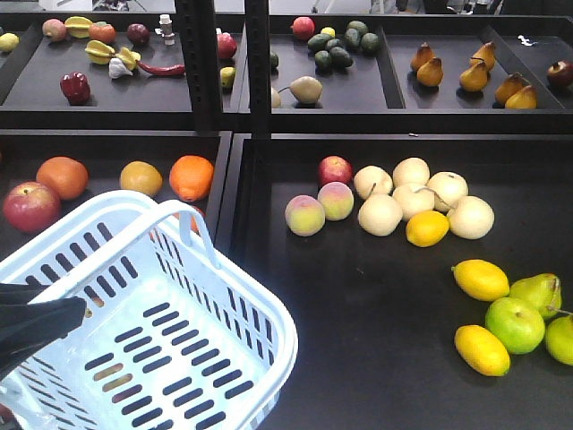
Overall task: Pick three apples into basket with both arms
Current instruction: 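Close the left gripper on the handle and lift the basket, then drive the base backward and turn away holding the basket in the left gripper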
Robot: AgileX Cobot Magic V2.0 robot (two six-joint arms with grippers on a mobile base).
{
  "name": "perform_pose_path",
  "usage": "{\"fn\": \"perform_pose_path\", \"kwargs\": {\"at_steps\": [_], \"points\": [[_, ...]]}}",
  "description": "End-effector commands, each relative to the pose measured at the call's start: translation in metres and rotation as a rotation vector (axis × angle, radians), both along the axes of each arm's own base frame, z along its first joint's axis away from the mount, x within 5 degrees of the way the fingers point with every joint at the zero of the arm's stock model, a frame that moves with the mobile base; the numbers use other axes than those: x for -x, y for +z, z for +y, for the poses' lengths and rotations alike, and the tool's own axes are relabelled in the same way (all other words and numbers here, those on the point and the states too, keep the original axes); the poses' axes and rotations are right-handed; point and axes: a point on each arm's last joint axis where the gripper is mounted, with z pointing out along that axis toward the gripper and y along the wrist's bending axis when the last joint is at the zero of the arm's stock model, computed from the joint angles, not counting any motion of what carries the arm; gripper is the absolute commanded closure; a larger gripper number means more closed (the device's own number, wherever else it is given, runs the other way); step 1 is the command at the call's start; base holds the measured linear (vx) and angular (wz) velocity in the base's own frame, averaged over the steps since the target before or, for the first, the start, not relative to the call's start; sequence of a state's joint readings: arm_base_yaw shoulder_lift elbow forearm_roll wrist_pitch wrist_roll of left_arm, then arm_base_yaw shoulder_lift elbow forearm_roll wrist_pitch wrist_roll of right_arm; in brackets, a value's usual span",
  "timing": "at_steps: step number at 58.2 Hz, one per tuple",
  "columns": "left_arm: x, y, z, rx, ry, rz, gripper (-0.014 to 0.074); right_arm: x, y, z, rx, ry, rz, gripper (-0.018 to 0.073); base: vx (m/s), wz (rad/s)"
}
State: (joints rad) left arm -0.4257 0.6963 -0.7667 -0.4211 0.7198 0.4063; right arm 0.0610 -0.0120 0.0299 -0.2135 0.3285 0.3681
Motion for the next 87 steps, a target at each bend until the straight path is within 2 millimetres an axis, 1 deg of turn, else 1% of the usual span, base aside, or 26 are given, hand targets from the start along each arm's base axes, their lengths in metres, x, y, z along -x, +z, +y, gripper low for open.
{"fn": "perform_pose_path", "kwargs": {"at_steps": [1,87], "points": [[-0.0016,0.0157,-0.0006,0.083,0.025,-0.073,0.0603,-0.0010,0.0031,0.0011,0.005,0.012,-0.072,0.0564,0.00,0.00],[-0.0014,0.0155,-0.0007,0.082,0.024,-0.071,0.0603,-0.0010,0.0031,0.0011,0.005,0.012,-0.072,0.0564,0.00,0.00]]}}
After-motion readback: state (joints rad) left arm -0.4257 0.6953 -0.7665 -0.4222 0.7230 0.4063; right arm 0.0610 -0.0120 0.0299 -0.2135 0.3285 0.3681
